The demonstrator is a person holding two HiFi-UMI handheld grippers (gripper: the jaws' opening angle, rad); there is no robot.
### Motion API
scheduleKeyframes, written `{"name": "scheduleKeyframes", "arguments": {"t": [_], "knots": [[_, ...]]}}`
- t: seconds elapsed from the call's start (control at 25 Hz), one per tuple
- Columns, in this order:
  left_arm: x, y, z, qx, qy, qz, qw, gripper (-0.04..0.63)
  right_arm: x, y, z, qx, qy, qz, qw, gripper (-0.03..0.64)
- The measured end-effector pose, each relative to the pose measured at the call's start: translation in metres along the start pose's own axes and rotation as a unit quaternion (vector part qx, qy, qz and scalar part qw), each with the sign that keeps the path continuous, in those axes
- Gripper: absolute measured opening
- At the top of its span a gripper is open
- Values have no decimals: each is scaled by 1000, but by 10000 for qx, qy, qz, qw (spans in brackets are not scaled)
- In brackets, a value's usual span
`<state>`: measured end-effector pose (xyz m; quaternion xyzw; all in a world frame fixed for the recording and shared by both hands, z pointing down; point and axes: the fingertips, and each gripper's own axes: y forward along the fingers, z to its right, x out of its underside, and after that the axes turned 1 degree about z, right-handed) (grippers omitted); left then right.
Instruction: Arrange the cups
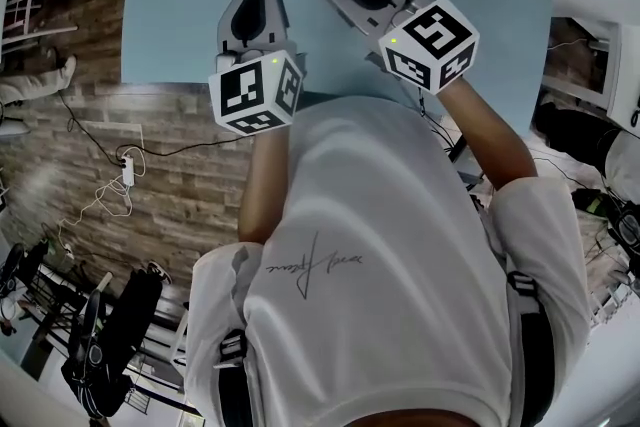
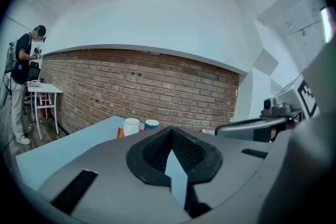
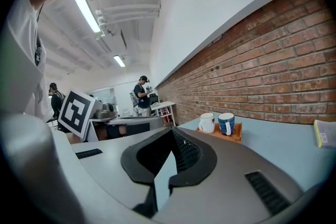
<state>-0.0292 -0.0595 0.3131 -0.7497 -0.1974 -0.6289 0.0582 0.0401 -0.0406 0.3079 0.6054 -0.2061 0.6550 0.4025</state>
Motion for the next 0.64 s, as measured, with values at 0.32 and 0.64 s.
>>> {"name": "scheduleKeyframes", "arguments": {"t": [0.32, 0.64], "knots": [[0, 0, 1, 30, -37, 8, 10000, 8, 2, 2, -3, -145, -57, -114, 9998, 18], [2, 2, 4, 84, -29, -27, 10000, 8, 4, 2, -2, -159, -24, -146, 9998, 18]]}}
